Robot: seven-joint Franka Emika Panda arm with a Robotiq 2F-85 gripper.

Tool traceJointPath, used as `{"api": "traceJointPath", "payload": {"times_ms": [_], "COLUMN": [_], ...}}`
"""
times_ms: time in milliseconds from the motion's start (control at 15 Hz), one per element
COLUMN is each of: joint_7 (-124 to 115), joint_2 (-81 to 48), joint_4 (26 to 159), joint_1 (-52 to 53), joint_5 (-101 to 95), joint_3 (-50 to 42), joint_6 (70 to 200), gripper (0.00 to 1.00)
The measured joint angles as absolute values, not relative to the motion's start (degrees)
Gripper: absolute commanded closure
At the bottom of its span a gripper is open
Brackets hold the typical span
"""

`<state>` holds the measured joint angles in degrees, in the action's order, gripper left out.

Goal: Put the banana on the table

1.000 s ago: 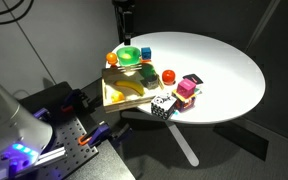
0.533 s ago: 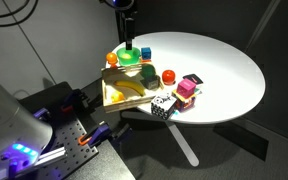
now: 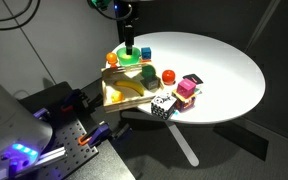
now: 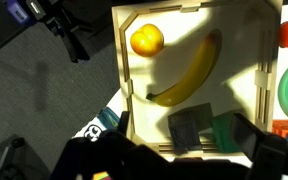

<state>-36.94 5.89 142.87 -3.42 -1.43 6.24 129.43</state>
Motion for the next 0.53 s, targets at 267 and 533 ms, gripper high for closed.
{"api": "traceJointPath", "payload": {"times_ms": [267, 533], "joint_7": [-36.95, -36.95], "joint_2": [3.22, -0.21], "joint_4": [143.16, 144.14], "joint_1": [-2.43, -1.42], "joint_5": [-1.43, -1.47], "joint_3": [5.88, 5.44], "joint_6": [133.21, 138.54], "gripper": [0.0, 0.0]}}
